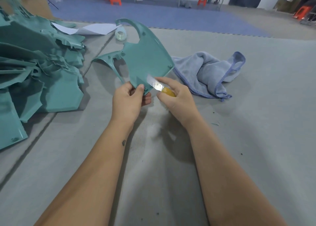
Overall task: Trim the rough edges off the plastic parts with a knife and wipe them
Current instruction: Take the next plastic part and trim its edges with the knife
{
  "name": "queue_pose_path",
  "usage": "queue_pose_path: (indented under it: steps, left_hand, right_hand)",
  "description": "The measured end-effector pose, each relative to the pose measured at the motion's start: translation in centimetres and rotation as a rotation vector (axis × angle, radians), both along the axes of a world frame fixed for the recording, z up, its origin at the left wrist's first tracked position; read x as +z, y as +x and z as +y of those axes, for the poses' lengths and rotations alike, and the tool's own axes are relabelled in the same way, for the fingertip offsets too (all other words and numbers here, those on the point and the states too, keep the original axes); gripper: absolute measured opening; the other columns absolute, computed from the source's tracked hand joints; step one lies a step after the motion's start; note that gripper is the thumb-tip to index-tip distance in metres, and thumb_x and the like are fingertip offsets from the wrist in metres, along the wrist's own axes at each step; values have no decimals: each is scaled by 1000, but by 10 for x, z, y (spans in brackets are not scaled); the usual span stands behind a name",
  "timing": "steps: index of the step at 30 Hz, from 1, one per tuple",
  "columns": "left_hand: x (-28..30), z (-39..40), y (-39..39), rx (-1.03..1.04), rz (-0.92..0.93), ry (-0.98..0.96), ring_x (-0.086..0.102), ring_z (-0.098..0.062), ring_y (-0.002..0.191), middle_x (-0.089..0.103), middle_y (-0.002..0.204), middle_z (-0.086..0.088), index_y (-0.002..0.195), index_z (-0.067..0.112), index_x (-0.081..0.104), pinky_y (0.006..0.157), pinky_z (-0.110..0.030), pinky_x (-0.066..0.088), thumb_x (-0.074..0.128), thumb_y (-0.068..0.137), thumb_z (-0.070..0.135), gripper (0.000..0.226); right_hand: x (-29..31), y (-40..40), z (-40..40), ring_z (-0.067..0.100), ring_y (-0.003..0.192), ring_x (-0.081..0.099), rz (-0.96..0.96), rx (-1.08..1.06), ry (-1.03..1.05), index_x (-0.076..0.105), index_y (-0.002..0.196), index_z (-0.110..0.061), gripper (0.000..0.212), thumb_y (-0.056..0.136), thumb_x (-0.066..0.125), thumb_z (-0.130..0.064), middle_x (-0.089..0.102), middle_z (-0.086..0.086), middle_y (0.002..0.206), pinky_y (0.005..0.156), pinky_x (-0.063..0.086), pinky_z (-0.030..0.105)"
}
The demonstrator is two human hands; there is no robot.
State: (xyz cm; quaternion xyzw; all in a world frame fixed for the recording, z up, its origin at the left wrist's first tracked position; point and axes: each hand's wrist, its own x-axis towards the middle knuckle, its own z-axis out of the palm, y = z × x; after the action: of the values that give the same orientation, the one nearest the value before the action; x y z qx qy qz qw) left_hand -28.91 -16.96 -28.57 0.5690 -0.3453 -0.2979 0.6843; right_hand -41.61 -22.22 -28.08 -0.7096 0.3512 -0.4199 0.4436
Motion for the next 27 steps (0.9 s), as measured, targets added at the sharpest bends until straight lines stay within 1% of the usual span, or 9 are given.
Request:
queue_pose_path:
  steps: [2, 4, 5, 8, 10, 13, 18, 23, 27]
  left_hand:
    - [0, 0, -1, -20, -19, 13, 64, -8, 55, 67, 63, 3, 86, 19, 65, 58, -19, 54, 51, 97, 7, 21]
    - [-1, -1, -4, -50, -61, 36, 62, -6, 52, 65, 67, -2, 86, 18, 63, 57, -19, 55, 51, 97, 5, 21]
    - [0, -1, -5, -59, -75, 41, 61, -5, 51, 64, 68, -3, 85, 17, 62, 57, -19, 55, 50, 98, 4, 22]
    - [2, 0, -5, -57, -60, 32, 61, -5, 51, 63, 71, -7, 87, 15, 60, 57, -18, 54, 49, 98, 4, 20]
    - [4, 2, -4, -47, -13, 23, 60, -6, 50, 63, 72, -9, 88, 14, 60, 56, -17, 54, 48, 99, 4, 19]
    - [9, 3, -3, -43, 144, 17, 60, -6, 49, 62, 67, -7, 85, 11, 61, 55, -17, 54, 47, 99, 5, 20]
    - [13, 4, 6, -114, 424, 21, 60, -8, 50, 63, 66, -7, 86, 5, 61, 51, -15, 50, 49, 98, 6, 17]
    - [15, 4, 8, -139, 525, 4, 60, -7, 50, 64, 56, -1, 84, 6, 59, 51, -15, 51, 48, 99, 6, 19]
    - [17, 6, 6, -159, 547, 5, 58, -8, 49, 62, 57, -3, 84, 6, 59, 49, -15, 50, 48, 98, 6, 18]
  right_hand:
    - [2, 0, 0, 9, 53, 41, 7, 0, 41, 66, 94, -21, 23, 81, 58, -4, 51, -9, 61, 53, 33, 24]
    - [6, 1, 0, 13, 45, 29, -175, 54, 263, 56, 78, -16, 5, 75, 54, -14, 38, -1, 52, 51, 16, 30]
    - [9, 0, -1, 14, 44, 27, -320, 75, 380, 52, 75, -14, 4, 73, 51, -17, 34, 3, 53, 52, 13, 32]
    - [13, -12, -9, 15, 48, 28, -702, 55, 539, 53, 77, -11, 20, 88, 41, -24, 35, 2, 55, 50, 21, 28]
    - [12, -20, -15, 16, 51, 30, -782, -4, 591, 57, 79, -10, 41, 99, 30, -34, 37, 3, 57, 52, 25, 28]
    - [10, -19, -20, 11, 51, 37, -721, -136, 588, 61, 77, -12, 52, 105, 27, -39, 44, 0, 57, 52, 29, 23]
    - [8, -10, -19, 8, 51, 46, -525, -211, 554, 67, 83, -15, 40, 103, 39, -36, 54, -2, 57, 53, 39, 20]
    - [10, -7, -13, 7, 56, 43, -541, -122, 571, 69, 92, -12, 27, 101, 48, -25, 49, -4, 64, 56, 41, 18]
    - [12, -2, -5, 10, 55, 45, -463, -168, 411, 61, 85, -14, 17, 99, 54, -19, 46, -2, 64, 59, 46, 23]
